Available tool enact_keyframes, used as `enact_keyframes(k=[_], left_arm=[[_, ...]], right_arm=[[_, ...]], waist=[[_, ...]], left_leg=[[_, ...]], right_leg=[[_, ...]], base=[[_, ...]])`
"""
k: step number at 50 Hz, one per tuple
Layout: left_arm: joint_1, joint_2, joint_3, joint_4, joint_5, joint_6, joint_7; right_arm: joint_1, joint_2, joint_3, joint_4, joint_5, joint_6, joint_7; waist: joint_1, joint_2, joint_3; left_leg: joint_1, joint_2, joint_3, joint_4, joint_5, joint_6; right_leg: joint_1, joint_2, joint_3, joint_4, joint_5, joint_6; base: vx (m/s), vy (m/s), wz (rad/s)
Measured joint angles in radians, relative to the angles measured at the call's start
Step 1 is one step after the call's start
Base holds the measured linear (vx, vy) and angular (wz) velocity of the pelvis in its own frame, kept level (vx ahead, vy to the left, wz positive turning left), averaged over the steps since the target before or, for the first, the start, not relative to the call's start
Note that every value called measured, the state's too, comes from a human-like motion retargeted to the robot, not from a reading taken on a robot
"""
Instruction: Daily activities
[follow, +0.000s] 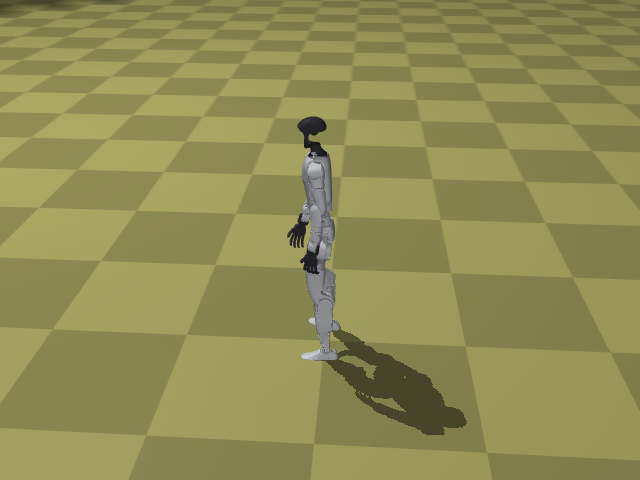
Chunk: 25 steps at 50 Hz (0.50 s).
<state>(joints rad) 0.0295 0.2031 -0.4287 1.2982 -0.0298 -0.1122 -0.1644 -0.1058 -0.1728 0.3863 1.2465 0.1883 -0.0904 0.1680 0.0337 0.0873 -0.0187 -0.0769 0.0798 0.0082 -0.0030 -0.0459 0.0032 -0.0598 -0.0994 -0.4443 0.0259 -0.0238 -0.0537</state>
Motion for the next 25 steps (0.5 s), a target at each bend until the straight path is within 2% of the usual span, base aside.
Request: enact_keyframes(k=[25], left_arm=[[0.001,0.010,-0.020,-0.016,-0.029,-0.006,-0.028]], right_arm=[[0.009,0.003,0.007,0.005,0.010,0.001,0.021]], waist=[[0.006,0.004,-0.004]], left_leg=[[-0.002,0.001,-0.012,0.011,-0.006,0.000]], right_leg=[[0.010,0.001,-0.019,0.001,-0.013,-0.004]], base=[[0.00,0.00,0.00]])
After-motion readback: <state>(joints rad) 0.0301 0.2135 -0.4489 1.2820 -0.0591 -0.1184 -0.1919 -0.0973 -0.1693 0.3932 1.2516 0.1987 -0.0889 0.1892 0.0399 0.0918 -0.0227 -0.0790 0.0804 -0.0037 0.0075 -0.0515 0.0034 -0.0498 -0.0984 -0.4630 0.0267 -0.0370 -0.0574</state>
